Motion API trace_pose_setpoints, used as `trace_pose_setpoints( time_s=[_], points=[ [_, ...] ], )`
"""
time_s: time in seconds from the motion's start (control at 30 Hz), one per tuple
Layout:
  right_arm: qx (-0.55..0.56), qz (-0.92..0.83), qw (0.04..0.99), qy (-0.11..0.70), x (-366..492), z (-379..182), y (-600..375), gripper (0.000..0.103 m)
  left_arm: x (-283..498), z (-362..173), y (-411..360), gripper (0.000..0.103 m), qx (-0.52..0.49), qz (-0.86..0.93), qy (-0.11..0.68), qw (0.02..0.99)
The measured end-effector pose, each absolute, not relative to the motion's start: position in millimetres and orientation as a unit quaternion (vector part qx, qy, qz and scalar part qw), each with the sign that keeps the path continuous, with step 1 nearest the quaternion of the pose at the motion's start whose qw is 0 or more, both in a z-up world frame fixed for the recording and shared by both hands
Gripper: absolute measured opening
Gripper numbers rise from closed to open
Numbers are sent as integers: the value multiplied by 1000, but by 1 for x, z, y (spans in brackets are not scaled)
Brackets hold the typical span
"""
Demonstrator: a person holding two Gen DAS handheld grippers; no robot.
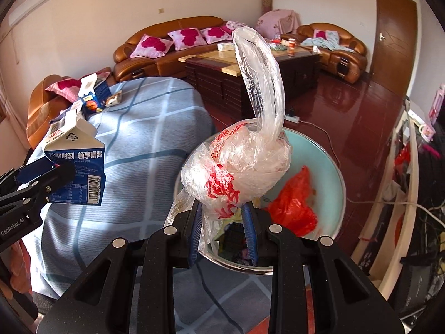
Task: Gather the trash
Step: 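Carry the milk carton and clear plastic bag over the bucket with both tools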
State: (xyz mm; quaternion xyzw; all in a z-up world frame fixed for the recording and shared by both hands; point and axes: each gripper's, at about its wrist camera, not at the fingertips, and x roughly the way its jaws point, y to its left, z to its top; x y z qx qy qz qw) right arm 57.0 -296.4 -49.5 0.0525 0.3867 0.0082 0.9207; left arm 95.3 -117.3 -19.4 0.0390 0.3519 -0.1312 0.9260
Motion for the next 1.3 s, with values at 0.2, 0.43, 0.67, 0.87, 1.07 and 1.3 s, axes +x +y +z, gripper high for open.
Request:
trace_pose_setpoints(
  time_s=[0.2, 0.43, 0.67, 0.87, 1.07, 1.3],
  points=[
    [58, -7, 918, 392, 60, -55, -313, 29, 105, -24, -153, 71, 55, -151, 354, 921],
    [75, -32, 915, 396, 61, -62, -339, 29, 116, -32, -185, 71, 75, -157, 360, 917],
    [82, -54, 913, 395, 64, -67, -360, 29, 121, -34, -214, 71, 93, -168, 356, 915],
    [85, -64, 912, 396, 66, -71, -371, 29, 126, -40, -245, 71, 102, -193, 361, 907],
    [74, -70, 909, 405, 71, -79, -375, 30, 135, -53, -263, 71, 113, -191, 378, 899],
    [71, -65, 906, 413, 78, -85, -373, 32, 141, -62, -266, 71, 114, -184, 392, 894]
  ],
)
